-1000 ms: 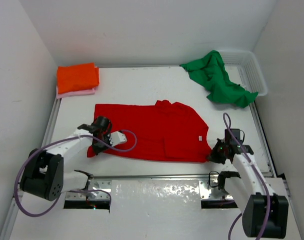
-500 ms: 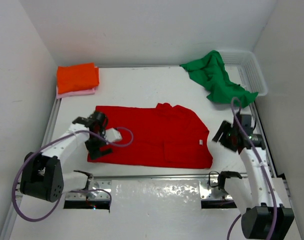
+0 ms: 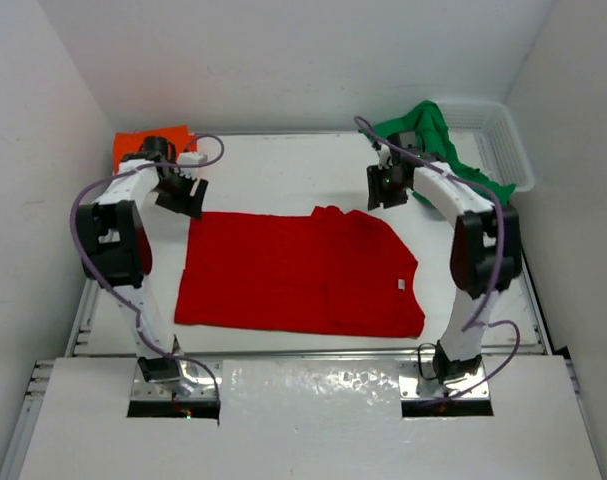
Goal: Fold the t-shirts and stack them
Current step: Grap the side of the flattened tshirt furthest away from the robot with both arms
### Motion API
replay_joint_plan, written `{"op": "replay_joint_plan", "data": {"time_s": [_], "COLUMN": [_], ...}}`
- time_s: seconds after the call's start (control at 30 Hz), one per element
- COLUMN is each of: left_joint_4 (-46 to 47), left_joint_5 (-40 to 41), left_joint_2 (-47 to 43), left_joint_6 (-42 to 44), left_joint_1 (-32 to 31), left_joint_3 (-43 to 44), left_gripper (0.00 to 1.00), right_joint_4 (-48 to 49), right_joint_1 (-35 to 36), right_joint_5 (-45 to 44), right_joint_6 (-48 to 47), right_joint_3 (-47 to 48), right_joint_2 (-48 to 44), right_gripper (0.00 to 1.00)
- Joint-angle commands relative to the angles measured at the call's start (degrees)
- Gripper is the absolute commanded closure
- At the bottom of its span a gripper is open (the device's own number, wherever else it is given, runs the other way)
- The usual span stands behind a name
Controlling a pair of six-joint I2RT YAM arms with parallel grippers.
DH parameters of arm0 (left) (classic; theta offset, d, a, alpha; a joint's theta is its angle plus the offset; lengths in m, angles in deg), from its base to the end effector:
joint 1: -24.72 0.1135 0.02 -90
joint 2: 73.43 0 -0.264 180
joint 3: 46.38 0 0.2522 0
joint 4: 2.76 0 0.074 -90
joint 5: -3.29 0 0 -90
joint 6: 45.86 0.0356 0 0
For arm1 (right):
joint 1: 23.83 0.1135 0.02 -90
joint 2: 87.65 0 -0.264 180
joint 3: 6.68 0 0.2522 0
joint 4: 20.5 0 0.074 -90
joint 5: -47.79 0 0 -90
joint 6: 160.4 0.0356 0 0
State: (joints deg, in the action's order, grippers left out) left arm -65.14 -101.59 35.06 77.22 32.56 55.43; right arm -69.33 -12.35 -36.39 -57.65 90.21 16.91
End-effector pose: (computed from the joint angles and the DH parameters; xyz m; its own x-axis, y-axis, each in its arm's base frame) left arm 0.3905 0.0445 0.2333 -0.7976 0.4227 -0.4304 0.4707 0.8823 -0.0059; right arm 0.3880 0.0825 0.2441 -0.8529 0.0508 -0.5197 -0.0663 0.9767 0.2043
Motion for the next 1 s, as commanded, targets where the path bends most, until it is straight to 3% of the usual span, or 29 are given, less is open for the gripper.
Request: {"op": "replay_joint_plan", "data": {"time_s": [0.0,0.03,0.17,0.4,0.6,0.7,0.87,0.97], "left_joint_4": [5.36,6.34,8.71,9.68,11.79,10.75,1.89,2.82], "left_joint_5": [-3.06,-2.45,-3.14,-4.81,-5.42,-7.62,-10.70,-11.14], "left_joint_2": [3.55,4.53,9.28,14.64,17.28,18.42,19.30,18.43], "left_joint_6": [-9.51,-10.31,-12.69,-13.39,-14.18,-14.18,-11.12,-10.93], "left_joint_1": [1.04,1.48,2.01,2.01,2.01,2.01,2.10,2.01], "left_joint_3": [0.80,1.33,3.79,4.59,6.16,7.40,7.40,5.21], "left_gripper": [0.33,0.28,0.27,0.27,0.27,0.33,0.40,0.45], "right_joint_4": [-2.29,-1.94,-0.70,-0.96,-1.06,1.58,-4.72,-4.84], "right_joint_1": [1.08,1.60,3.36,4.16,7.49,7.76,7.67,7.76], "right_joint_5": [2.26,2.61,3.93,-5.28,-8.81,-9.16,-12.59,-9.18], "right_joint_6": [-5.37,-6.68,-9.76,-10.90,-15.99,-16.10,-17.76,-18.38], "right_joint_3": [4.83,5.45,8.35,14.42,17.42,14.96,19.25,19.61], "right_joint_2": [7.40,8.90,14.87,21.21,19.21,18.23,23.58,24.64], "right_gripper": [0.55,0.55,0.52,0.52,0.54,0.55,0.56,0.56]}}
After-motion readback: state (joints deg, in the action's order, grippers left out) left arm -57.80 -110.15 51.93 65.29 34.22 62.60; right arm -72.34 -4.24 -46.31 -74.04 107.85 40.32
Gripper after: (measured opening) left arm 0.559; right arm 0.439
